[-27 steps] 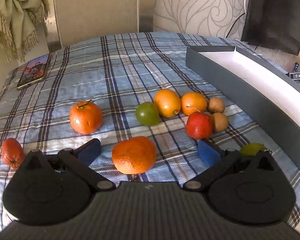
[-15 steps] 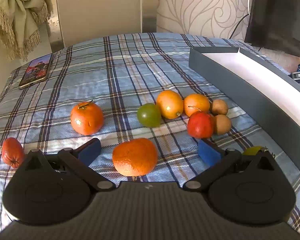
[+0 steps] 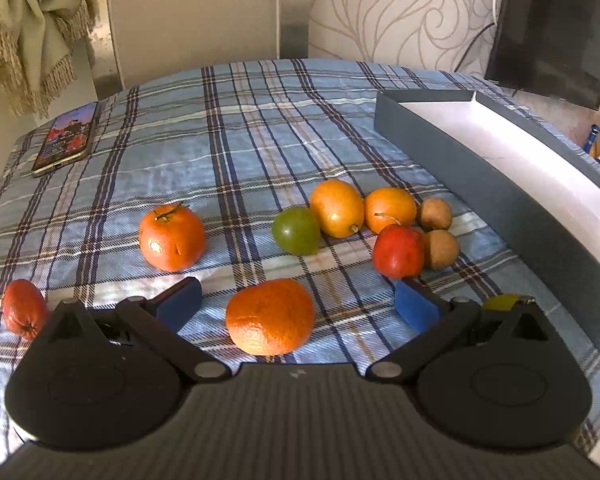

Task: Organize fruits
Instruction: 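Move the left tool to the tangerine while the right tool moves to the green lime, then close the left tool on the tangerine while the right tool closes on the lime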

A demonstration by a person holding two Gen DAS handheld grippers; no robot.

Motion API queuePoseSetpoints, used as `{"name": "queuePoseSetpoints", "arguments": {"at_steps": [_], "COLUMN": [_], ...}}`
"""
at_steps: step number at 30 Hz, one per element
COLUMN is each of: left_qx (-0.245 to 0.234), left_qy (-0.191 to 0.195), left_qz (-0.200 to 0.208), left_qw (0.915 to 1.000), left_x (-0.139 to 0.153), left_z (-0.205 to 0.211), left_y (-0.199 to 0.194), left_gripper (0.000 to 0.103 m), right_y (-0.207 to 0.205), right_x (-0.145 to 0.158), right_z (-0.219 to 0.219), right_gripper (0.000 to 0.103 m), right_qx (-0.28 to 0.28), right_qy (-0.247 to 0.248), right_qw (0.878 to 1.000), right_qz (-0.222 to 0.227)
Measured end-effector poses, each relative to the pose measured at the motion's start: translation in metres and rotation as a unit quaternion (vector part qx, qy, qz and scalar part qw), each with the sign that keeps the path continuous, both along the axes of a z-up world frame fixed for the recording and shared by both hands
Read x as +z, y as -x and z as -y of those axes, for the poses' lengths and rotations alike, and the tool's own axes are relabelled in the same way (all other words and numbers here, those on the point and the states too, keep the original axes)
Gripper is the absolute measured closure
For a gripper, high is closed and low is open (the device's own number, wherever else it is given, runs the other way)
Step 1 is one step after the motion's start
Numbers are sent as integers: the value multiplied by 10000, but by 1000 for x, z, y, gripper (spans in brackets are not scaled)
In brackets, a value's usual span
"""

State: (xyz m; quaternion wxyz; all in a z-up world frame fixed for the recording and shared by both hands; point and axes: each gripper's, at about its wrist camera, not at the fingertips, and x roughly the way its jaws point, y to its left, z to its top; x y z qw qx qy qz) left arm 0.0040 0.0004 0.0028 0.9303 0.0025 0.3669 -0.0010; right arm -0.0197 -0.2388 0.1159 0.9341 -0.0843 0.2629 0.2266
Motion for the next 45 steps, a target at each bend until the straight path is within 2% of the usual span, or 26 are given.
{"name": "queuePoseSetpoints", "arguments": {"at_steps": [3,4,5,6,9,11,13,16,19,21,26,31,34,37,40,42,45], "left_qx": [-265,-270,-252,-243,-113,-60,-9,101,194,212,66,-71,-123,-84,44,143,281], "left_qy": [-52,-149,-132,-53,47,130,148,165,199,150,132,-54,22,24,179,228,415], "left_qz": [28,65,152,184,107,26,-55,-37,-28,21,-37,-93,-65,-74,-95,-105,-117], "left_qw": [9996,9995,9995,9995,9999,9999,9999,9998,9996,9997,9999,9999,9999,9999,9998,9996,9987], "left_x": [6,8,10,12,15,15,15,17,18,20,17,10,11,12,12,13,13], "left_z": [-2,-2,-4,-7,-14,-17,-19,-22,-25,-24,-18,-6,-4,-2,-6,-9,-16], "left_y": [7,10,14,18,29,39,47,55,54,52,40,31,28,26,27,27,28], "left_gripper": [0,0,0,0,0,0,0,0,4,8,18,26,38,41,45,55,60], "right_y": [14,18,21,22,18,18,20,9,3,-2,-6,-7,-8,-5,-2,-1,1], "right_x": [-5,-7,-10,-14,-26,-36,-44,-55,-64,-71,-71,-66,-61,-53,-44,-37,-25], "right_z": [-36,-44,-50,-55,-61,-62,-63,-67,-73,-76,-75,-74,-70,-68,-65,-61,-55], "right_gripper": [8,13,26,31,35,36,41,47,52,61,73,74,74,74,74,74,74], "right_qx": [315,460,526,534,623,725,737,772,818,806,855,897,879,942,949,923,885], "right_qy": [180,290,398,482,317,338,440,484,601,802,821,909,823,785,706,546,311], "right_qw": [9993,9985,9978,9973,9958,9943,9937,9907,9888,9866,9858,9838,9836,9836,9844,9850,9859], "right_qz": [-102,-82,-73,-139,-588,-699,-719,-1012,-1093,-1172,-1188,-1262,-1345,-1322,-1305,-1354,-1387]}}
